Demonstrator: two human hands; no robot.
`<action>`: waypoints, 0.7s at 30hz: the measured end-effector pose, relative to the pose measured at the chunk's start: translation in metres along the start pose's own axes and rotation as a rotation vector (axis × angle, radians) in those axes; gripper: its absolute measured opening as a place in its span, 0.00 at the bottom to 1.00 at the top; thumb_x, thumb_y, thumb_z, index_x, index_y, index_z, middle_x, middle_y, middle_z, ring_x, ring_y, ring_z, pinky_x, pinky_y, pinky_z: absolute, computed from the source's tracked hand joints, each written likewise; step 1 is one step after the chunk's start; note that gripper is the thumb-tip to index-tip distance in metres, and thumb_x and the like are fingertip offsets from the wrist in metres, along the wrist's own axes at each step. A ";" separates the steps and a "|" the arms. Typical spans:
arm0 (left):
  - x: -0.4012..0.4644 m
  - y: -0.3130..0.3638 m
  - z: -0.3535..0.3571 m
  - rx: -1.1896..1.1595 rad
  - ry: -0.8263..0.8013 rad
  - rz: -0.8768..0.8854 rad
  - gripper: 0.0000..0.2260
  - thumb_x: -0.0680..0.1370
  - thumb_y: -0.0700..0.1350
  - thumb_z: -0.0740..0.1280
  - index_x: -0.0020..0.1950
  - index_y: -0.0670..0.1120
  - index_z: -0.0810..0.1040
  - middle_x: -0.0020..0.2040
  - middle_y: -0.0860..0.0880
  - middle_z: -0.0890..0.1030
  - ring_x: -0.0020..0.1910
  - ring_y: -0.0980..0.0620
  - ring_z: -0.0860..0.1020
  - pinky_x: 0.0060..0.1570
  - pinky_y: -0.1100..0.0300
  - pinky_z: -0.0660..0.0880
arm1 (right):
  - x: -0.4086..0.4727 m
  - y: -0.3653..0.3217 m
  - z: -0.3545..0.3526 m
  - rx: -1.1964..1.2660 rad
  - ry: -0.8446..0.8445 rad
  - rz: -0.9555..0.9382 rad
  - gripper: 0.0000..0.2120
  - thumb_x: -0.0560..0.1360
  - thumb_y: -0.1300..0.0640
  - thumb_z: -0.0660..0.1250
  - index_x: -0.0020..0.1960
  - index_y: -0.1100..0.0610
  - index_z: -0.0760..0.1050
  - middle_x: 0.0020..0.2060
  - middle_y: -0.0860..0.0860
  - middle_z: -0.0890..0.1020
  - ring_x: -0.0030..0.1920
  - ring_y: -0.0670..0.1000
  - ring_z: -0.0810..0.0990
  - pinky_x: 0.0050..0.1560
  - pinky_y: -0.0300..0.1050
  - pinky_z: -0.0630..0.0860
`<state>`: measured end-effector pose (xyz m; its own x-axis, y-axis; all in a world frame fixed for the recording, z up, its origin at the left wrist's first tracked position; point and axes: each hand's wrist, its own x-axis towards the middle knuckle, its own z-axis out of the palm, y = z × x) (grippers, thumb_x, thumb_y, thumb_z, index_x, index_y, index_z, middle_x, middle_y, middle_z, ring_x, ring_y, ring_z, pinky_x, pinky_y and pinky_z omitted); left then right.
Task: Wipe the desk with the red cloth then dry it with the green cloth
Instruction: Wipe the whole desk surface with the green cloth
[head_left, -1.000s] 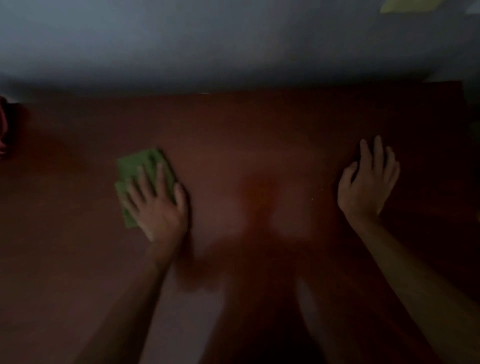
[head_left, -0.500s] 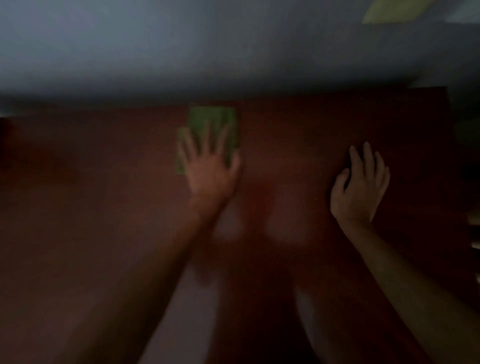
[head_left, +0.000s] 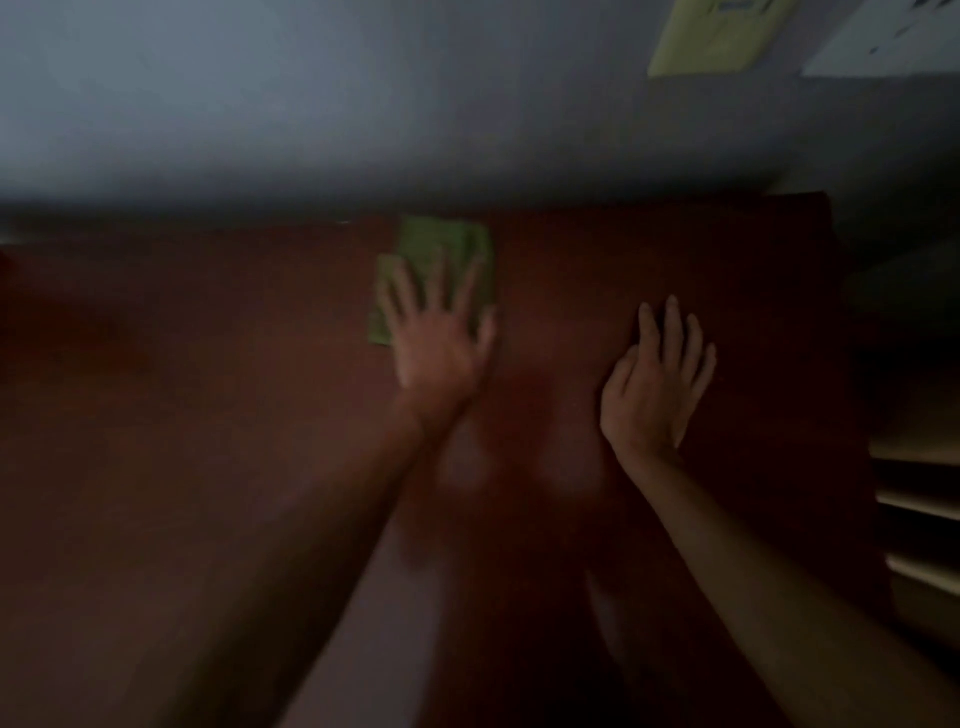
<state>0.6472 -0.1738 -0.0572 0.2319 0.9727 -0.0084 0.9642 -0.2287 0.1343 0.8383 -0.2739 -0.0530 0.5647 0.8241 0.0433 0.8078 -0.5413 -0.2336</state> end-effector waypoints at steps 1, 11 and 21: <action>-0.014 0.029 0.002 0.000 -0.038 0.121 0.25 0.79 0.59 0.57 0.76 0.56 0.67 0.75 0.43 0.68 0.74 0.29 0.59 0.72 0.33 0.52 | 0.000 0.001 0.000 0.007 0.001 -0.005 0.23 0.78 0.55 0.52 0.73 0.52 0.65 0.76 0.53 0.62 0.76 0.57 0.59 0.75 0.60 0.52; -0.054 -0.158 -0.022 0.017 -0.035 -0.364 0.30 0.78 0.61 0.48 0.79 0.53 0.60 0.80 0.44 0.56 0.78 0.35 0.52 0.75 0.37 0.50 | 0.024 0.078 -0.018 0.162 -0.023 -0.172 0.23 0.78 0.56 0.53 0.72 0.55 0.67 0.75 0.54 0.65 0.74 0.59 0.62 0.74 0.56 0.56; -0.203 -0.024 0.008 -0.004 -0.027 -0.594 0.26 0.78 0.57 0.55 0.76 0.51 0.66 0.76 0.40 0.65 0.75 0.29 0.57 0.70 0.31 0.51 | 0.046 0.153 -0.047 0.140 -0.078 0.190 0.22 0.82 0.51 0.51 0.76 0.48 0.58 0.75 0.56 0.63 0.71 0.60 0.66 0.67 0.60 0.66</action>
<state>0.5776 -0.3662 -0.0666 -0.3439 0.9328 -0.1082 0.9293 0.3546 0.1029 0.9952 -0.3267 -0.0412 0.6854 0.7229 -0.0878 0.6538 -0.6639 -0.3631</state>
